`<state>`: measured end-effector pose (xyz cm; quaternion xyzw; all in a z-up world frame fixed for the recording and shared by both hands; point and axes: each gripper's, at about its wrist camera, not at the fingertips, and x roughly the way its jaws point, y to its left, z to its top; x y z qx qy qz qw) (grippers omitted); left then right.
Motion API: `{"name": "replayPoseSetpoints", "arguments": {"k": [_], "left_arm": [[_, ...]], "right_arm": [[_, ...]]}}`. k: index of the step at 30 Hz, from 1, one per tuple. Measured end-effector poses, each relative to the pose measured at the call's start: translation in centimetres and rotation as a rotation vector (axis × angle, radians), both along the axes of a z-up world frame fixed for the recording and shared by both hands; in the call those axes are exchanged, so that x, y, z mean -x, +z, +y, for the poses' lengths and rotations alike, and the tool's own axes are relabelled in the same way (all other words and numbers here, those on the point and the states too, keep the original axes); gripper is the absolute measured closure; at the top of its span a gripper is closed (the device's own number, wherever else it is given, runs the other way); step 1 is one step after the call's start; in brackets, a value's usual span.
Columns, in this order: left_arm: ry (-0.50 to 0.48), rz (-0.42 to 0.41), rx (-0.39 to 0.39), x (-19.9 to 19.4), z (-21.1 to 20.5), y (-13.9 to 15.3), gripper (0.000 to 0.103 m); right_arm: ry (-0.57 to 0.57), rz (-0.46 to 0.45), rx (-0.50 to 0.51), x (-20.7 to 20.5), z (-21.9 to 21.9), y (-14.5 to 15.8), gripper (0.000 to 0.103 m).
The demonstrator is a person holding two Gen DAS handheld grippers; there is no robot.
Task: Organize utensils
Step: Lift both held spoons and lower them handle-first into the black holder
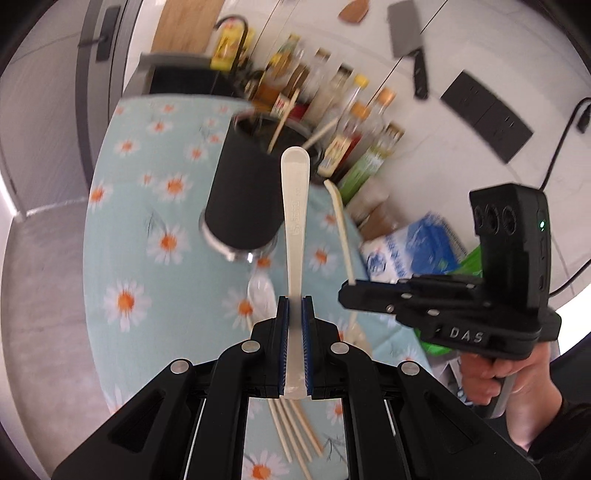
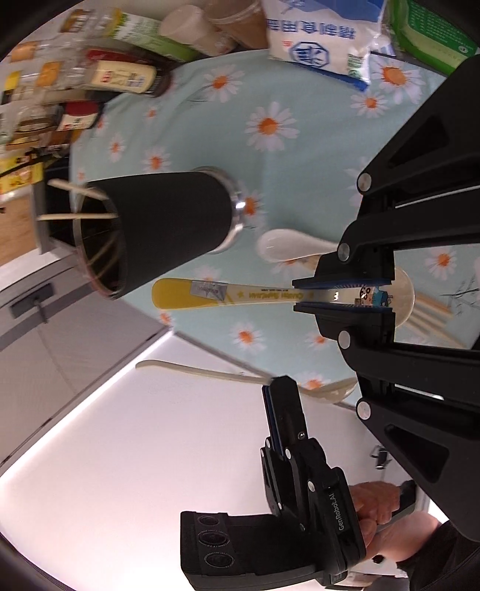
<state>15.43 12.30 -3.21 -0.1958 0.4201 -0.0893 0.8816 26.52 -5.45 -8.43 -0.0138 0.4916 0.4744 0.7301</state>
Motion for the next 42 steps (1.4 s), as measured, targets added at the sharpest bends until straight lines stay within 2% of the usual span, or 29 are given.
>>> {"name": "replayPoseSetpoints", "arguments": {"k": [5, 12, 21, 23, 31, 34, 42], "left_arm": [[0.0, -0.109, 0.029, -1.4, 1.2, 2.1, 0.097], [0.01, -0.206, 0.044, -4.0, 2.7, 4.7, 0.097], [0.028, -0.368, -0.008, -7.2, 3.8, 7.9, 0.097], [0.05, -0.379, -0.029, -8.1, 4.0, 8.2, 0.097], [0.043, -0.44, -0.013, -10.9, 5.0, 7.8, 0.097], [0.03, -0.451, -0.004, -11.7, 5.3, 6.9, 0.097], [-0.001, -0.44, 0.019, -13.4, 5.5, 3.4, 0.097]], "right_arm": [[-0.057, -0.029, -0.088, -1.5, 0.1, 2.0, 0.095], [-0.113, -0.133, -0.194, -3.9, 1.0, 5.5, 0.095], [-0.174, -0.258, -0.325, -7.4, 2.6, 9.0, 0.095], [-0.19, -0.267, -0.336, -8.1, 2.9, 9.4, 0.095], [-0.255, -0.287, -0.372, -10.7, 3.9, 9.3, 0.095], [-0.289, -0.287, -0.381, -11.6, 3.9, 8.8, 0.095], [-0.312, -0.264, -0.322, -12.4, 4.6, 5.8, 0.095]]}}
